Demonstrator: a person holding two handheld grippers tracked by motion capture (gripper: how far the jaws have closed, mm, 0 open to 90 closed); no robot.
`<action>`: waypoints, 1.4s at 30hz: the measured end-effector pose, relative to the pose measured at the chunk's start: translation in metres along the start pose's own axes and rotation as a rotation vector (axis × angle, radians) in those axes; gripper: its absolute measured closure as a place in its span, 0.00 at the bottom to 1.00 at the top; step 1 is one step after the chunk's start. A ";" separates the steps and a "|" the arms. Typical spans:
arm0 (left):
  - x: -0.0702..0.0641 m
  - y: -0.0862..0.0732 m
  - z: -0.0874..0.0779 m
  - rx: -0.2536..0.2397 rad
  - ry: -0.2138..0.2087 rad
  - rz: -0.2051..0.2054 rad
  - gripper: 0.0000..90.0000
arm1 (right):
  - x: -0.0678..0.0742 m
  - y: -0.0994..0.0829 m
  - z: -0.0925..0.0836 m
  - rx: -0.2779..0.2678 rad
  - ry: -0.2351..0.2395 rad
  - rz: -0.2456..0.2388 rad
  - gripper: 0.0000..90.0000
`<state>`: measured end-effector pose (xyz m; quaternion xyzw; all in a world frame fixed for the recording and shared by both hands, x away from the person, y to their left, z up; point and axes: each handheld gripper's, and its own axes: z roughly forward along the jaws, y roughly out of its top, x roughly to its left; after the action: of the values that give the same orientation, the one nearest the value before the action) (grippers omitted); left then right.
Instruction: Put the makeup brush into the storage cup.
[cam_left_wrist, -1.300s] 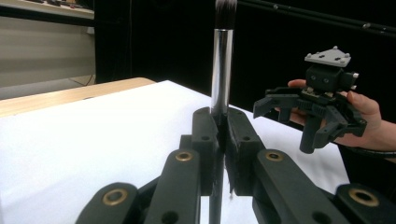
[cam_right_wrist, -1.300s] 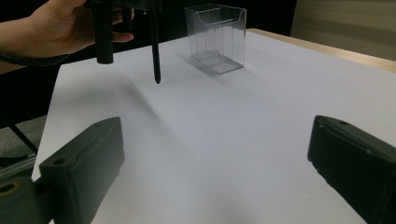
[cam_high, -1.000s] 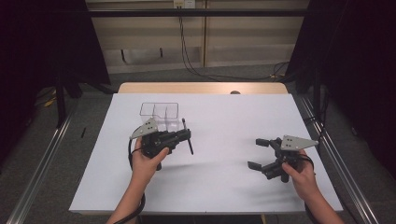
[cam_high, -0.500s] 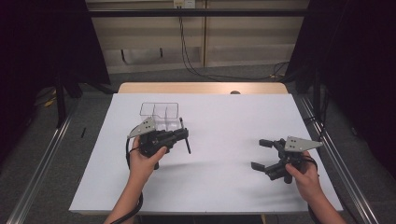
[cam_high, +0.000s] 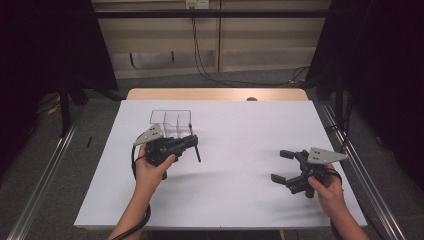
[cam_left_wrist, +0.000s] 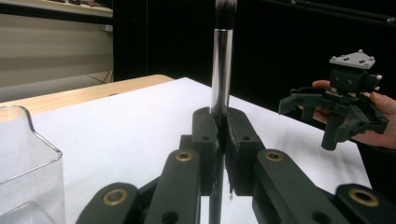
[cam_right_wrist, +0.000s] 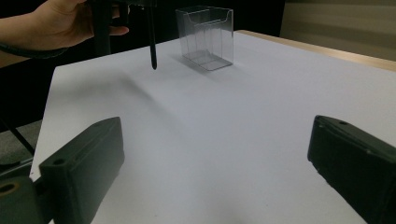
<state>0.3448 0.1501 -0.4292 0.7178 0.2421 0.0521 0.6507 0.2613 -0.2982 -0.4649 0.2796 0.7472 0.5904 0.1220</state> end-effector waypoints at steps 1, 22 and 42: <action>0.001 0.000 0.000 -0.001 0.000 -0.003 0.93 | 0.000 0.000 0.000 -0.001 0.000 0.002 0.04; 0.011 0.008 -0.006 0.010 0.044 0.008 0.93 | 0.002 -0.002 -0.002 -0.003 -0.003 -0.004 0.04; 0.019 0.017 -0.015 0.019 0.080 0.019 0.93 | 0.002 -0.003 -0.005 -0.009 -0.005 -0.009 0.04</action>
<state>0.3602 0.1707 -0.4156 0.7234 0.2618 0.0848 0.6332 0.2561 -0.3014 -0.4660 0.2775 0.7455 0.5924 0.1278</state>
